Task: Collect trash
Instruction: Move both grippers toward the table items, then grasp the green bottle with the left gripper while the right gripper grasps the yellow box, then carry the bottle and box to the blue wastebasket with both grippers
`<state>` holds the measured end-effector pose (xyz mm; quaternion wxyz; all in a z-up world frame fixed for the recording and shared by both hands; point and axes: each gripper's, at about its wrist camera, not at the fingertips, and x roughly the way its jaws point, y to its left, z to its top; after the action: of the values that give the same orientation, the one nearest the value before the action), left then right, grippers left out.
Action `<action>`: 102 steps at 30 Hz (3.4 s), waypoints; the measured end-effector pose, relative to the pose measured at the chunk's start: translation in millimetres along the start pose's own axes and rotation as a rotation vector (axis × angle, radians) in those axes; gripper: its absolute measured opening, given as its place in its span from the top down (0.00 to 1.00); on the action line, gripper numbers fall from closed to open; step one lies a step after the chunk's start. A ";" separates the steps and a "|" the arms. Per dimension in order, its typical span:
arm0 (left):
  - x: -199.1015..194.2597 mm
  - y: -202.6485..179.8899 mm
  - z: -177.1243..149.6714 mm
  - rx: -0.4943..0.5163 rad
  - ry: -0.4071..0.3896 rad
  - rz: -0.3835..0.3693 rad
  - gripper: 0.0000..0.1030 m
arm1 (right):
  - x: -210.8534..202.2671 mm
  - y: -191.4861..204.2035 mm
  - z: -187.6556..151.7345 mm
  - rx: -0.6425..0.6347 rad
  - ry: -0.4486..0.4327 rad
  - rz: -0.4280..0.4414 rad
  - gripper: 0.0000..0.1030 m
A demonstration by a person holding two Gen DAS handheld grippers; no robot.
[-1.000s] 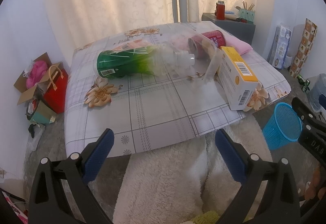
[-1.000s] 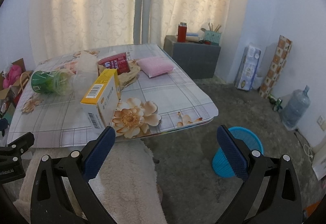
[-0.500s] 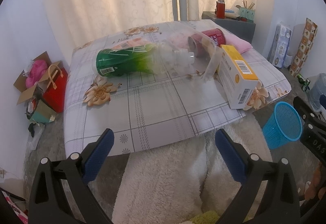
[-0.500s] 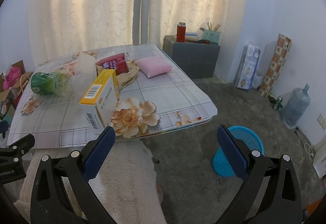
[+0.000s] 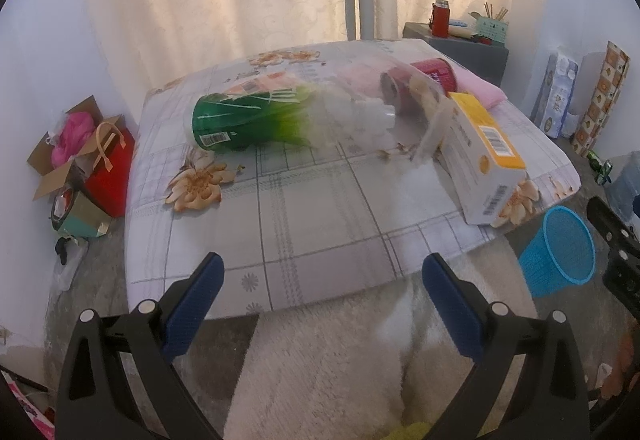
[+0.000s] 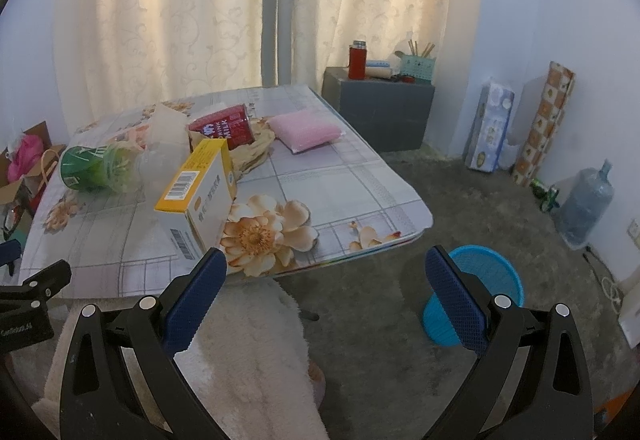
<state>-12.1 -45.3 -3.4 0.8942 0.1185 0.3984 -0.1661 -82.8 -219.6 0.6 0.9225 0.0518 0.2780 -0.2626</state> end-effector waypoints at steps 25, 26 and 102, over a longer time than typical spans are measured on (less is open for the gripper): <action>54.0 106.2 100.1 0.085 -0.366 -0.160 0.05 | 94.0 53.9 84.4 0.145 0.311 0.511 0.13; 57.3 105.5 107.7 0.140 -0.373 -0.169 0.05 | 99.9 53.1 84.1 0.149 0.336 0.517 0.15; -39.6 -237.6 130.6 0.763 -0.076 -0.809 0.44 | -34.3 -239.8 -21.2 0.710 0.126 0.219 0.72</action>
<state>-42.0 -300.1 92.9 0.6666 0.2655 0.2912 -0.6327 -240.4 -404.4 13.4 0.8508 0.4137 0.2188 -0.2389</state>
